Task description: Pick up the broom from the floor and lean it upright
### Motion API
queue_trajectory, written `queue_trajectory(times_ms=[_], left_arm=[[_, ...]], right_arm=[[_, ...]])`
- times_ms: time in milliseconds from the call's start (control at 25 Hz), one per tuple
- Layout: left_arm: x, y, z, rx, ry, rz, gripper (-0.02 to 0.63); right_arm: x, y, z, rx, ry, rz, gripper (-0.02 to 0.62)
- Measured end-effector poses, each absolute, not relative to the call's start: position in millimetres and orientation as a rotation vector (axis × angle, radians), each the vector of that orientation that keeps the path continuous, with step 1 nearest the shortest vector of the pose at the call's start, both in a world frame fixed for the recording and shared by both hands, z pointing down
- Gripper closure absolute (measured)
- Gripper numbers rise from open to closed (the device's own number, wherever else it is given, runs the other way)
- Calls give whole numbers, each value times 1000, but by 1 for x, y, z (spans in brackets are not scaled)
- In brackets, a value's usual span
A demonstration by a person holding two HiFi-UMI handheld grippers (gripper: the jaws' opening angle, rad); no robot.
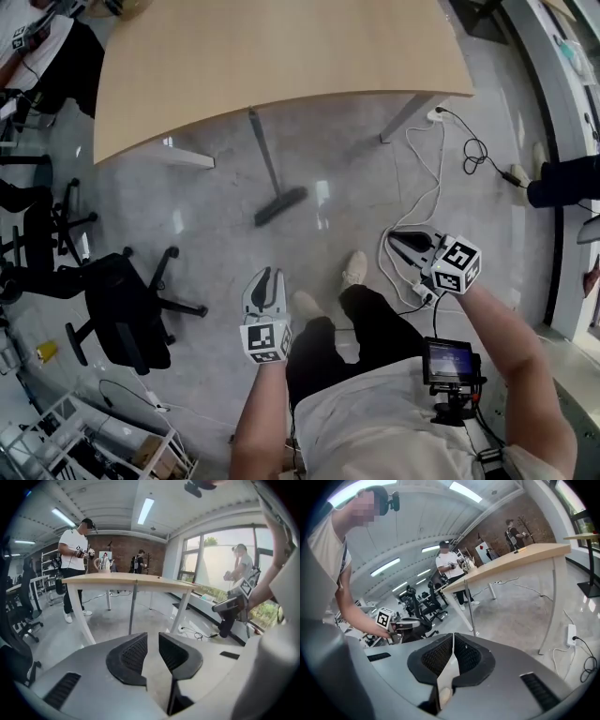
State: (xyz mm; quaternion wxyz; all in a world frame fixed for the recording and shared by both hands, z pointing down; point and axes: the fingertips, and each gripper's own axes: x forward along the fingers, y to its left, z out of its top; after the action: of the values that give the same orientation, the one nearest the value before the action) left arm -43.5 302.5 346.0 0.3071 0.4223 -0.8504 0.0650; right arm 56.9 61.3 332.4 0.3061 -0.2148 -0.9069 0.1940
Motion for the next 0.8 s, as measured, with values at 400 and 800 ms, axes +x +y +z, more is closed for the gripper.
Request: queue_trajectory(times_ms=[400,800], left_arm=[[4,346,227,1351,-2223,100,558],[-13,360,164,1452,-2260,42,571]], right_arm=[[109,101,239,-384,-2556,603,574],[72,147,124,-479,-2722,521,574]])
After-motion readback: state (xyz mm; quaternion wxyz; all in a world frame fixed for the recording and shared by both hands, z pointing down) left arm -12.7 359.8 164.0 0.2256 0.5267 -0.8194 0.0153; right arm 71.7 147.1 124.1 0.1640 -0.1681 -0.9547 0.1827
